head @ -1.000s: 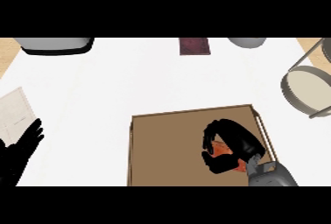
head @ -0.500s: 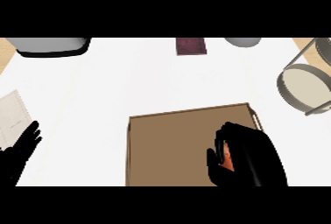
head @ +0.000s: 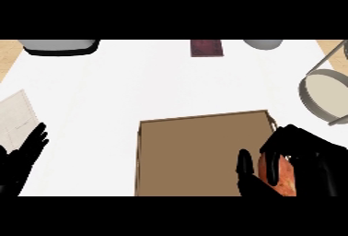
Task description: Pick the sweet potato from the tray and place it in the tiered basket
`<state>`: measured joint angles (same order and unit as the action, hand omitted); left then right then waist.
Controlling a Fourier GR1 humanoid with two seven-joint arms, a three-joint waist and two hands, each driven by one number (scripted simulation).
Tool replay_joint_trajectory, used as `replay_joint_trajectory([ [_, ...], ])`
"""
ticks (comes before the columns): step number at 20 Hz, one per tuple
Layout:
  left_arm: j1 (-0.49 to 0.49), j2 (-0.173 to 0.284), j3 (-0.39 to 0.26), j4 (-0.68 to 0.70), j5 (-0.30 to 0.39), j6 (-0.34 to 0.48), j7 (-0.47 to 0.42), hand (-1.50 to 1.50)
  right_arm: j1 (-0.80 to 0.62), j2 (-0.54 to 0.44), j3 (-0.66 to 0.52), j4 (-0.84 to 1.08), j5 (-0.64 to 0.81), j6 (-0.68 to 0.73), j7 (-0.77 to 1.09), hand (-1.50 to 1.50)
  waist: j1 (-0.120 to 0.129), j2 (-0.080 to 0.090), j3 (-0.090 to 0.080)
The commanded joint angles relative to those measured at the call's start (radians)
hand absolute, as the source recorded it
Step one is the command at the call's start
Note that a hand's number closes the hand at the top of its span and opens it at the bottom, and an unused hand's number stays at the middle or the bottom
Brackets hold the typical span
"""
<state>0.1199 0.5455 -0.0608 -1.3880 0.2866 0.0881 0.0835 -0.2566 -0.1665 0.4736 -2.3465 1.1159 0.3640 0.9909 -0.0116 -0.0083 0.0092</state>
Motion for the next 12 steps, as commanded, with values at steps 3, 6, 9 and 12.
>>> replay_joint_trajectory([
  [3,0.003,-0.043,0.006,0.007,-0.005,-0.002,-0.022,0.0,-0.142,0.086,-0.13,-0.043,-0.005,0.1,0.102,1.5,0.014,0.006,-0.01],
  [6,-0.052,-0.045,0.02,0.091,-0.006,-0.025,-0.045,0.0,-0.19,0.035,-0.372,0.028,-0.128,0.052,-0.057,1.5,0.011,0.01,-0.01],
  [9,-0.038,-0.065,0.002,0.034,-0.015,-0.004,-0.017,0.0,-0.184,-0.012,-0.48,0.13,-0.178,-0.021,-0.189,1.5,0.014,0.01,-0.009],
  [12,-0.038,-0.053,0.003,-0.006,-0.009,-0.002,0.02,0.0,-0.339,-0.076,-0.579,0.323,-0.198,-0.029,-0.238,1.5,0.023,0.012,-0.009],
])
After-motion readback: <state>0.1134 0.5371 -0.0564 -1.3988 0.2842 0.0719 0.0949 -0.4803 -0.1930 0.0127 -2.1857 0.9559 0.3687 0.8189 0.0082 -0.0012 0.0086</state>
